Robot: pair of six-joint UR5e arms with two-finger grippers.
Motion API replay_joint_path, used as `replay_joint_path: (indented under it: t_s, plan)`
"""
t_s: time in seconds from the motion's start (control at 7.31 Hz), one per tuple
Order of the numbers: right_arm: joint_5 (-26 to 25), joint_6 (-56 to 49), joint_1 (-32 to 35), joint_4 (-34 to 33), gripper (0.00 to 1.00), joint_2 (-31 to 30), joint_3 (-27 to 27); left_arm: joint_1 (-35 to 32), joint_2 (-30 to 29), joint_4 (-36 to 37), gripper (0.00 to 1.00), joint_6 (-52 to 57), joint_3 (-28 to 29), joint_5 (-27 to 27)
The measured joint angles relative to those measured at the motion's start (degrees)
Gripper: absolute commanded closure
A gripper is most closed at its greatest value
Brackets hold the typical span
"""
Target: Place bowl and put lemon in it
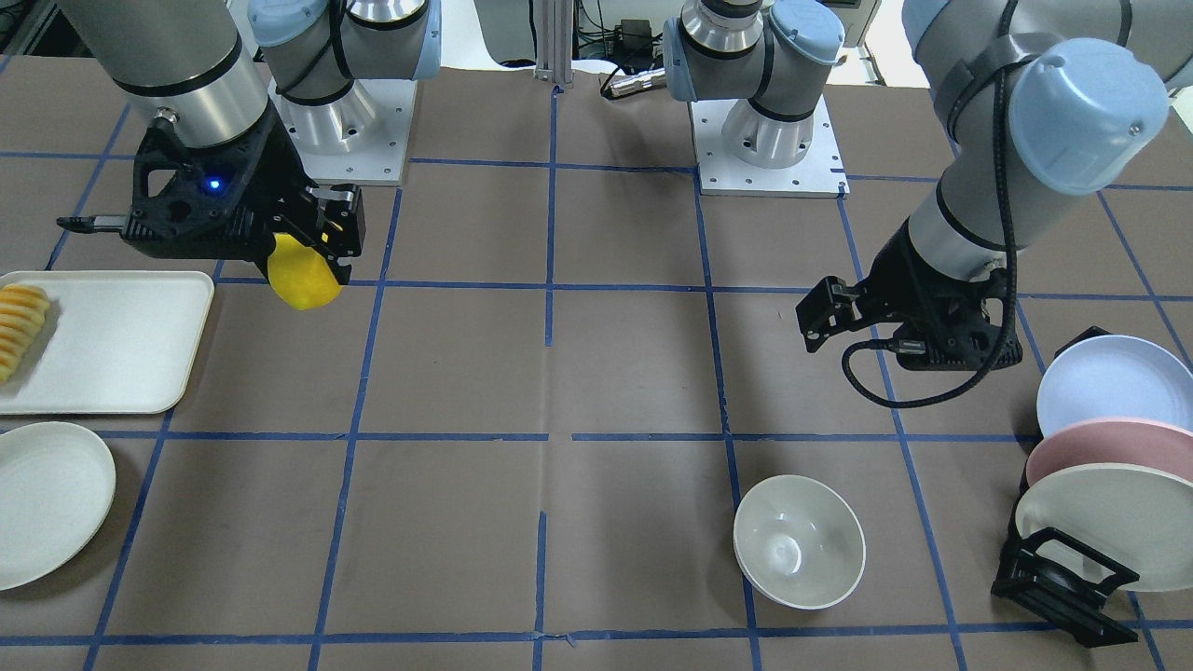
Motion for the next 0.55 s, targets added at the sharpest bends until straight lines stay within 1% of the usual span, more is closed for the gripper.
replay_joint_path:
  t_s: [0.27,0.55]
  plan:
    - [-0.10,-0.16,0.07,-1.10,0.88,-0.06,0.33,1.17,-4.28,7.76,0.00,1.40,0.29,-0.14]
    - [-0.25,-0.29,-0.03,-1.82,0.88,-0.07,0.45,4.11,-8.85,14.29,0.00,4.94,0.31,-0.17]
